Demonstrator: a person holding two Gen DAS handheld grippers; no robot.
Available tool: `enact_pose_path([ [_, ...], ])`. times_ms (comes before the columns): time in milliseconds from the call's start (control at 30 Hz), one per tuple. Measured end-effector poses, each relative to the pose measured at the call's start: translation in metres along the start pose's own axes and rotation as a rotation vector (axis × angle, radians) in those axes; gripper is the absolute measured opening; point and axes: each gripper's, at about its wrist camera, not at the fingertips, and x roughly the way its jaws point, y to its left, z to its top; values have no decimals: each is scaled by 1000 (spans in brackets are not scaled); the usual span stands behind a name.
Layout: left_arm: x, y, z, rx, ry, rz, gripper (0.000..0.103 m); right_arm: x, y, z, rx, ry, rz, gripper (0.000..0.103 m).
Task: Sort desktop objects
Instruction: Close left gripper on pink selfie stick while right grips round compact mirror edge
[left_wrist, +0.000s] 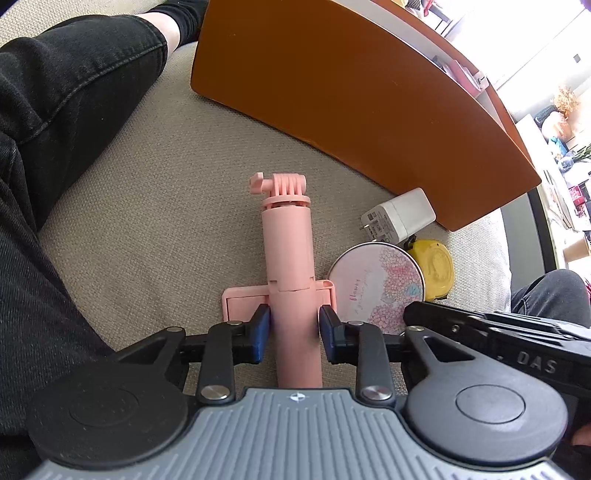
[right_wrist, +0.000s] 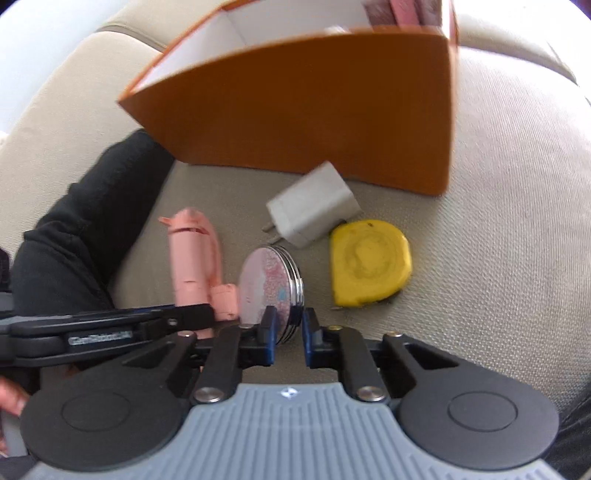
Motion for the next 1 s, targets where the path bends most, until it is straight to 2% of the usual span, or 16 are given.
enact_pose_path([
  [133, -2, 4, -1, -10, 2, -13, 32, 5, 21, 11, -76, -13, -39, 14],
  [267, -4, 6, -3, -12, 0, -19, 32, 19, 18, 21, -67, 6, -16, 18],
  [300, -5, 7, -4, -14, -2, -24, 32, 10, 1, 19, -65, 3, -15, 18],
  [533, -11, 12, -8, -24, 0, -58, 32, 14, 2, 18, -70, -3, -6, 16],
  [667, -16, -1, -6, 23, -33, -34, 32, 5, 0, 17, -82, -23, -6, 15],
  [833, -24, -18, -7, 145, -50, 48, 32, -3, -2, 15, -96, -32, -13, 14],
  [933, -18, -22, -9, 162, -42, 78, 32, -2, -9, 14, -69, -22, -5, 14],
  [1000, -8, -21, -7, 138, -22, 87, 32, -1, -10, 14, -63, -23, 0, 14],
])
